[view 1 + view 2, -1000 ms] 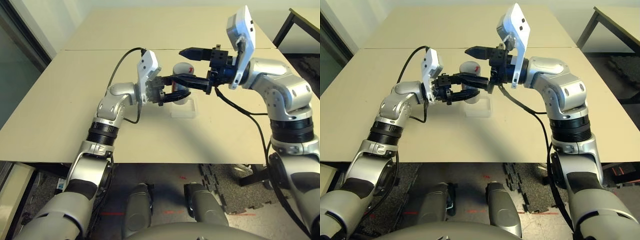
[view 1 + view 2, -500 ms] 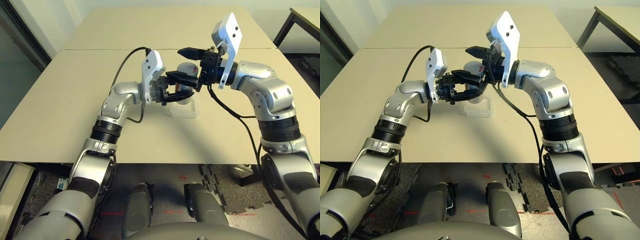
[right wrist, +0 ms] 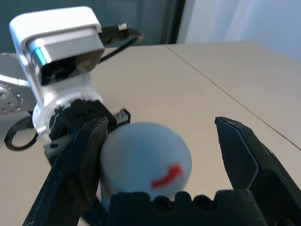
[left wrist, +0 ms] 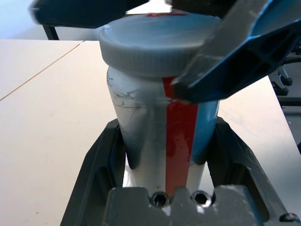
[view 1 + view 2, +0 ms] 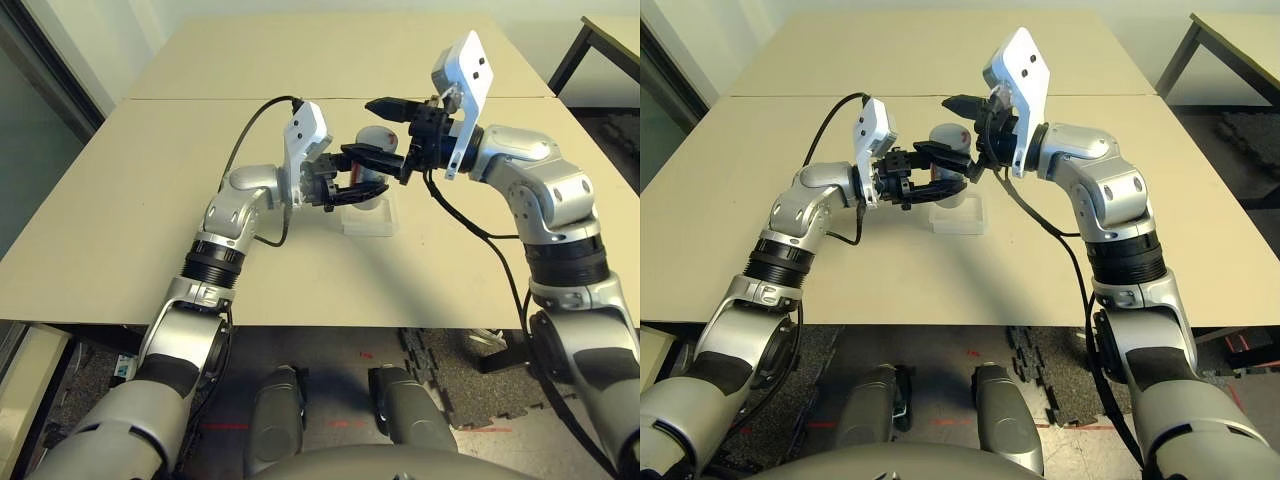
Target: Pour the medicine from the bottle into the box.
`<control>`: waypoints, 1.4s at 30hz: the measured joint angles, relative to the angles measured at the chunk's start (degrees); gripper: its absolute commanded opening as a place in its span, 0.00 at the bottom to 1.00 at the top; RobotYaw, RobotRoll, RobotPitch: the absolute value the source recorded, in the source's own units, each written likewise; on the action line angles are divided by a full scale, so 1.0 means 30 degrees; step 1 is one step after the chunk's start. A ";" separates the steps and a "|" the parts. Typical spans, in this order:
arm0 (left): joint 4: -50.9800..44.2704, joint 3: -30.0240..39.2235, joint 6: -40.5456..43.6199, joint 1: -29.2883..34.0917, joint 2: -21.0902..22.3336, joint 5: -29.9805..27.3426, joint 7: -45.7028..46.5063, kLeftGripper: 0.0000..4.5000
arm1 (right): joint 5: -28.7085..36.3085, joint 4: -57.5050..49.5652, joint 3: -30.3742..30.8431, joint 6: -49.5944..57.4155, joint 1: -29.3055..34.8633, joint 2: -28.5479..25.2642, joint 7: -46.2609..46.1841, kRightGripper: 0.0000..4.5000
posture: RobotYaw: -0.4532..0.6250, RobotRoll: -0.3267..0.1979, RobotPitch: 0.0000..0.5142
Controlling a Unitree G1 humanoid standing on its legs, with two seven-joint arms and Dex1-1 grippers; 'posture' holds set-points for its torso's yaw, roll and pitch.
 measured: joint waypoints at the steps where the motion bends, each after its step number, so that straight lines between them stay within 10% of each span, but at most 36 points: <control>1: 0.0111 0.0014 -0.0009 -0.0002 0.0021 0.0001 0.0037 0.59 | 0.0084 -0.0104 -0.0085 0.0139 0.0133 -0.0069 -0.0030 1.00 | 0.23 0.62 0.20; 23: 0.1468 0.0371 -0.0857 -0.0212 0.0251 0.0008 0.0050 0.59 | 0.1802 -0.3284 -0.1918 0.2783 0.2481 -0.1889 -0.1296 1.00 | 0.21 0.62 0.19; 42: 0.2139 0.0368 -0.1328 -0.0800 -0.0269 0.0057 0.0165 0.59 | 0.0867 -0.0852 0.0309 0.1486 -0.0607 0.1023 -0.1970 1.00 | 0.23 0.62 0.18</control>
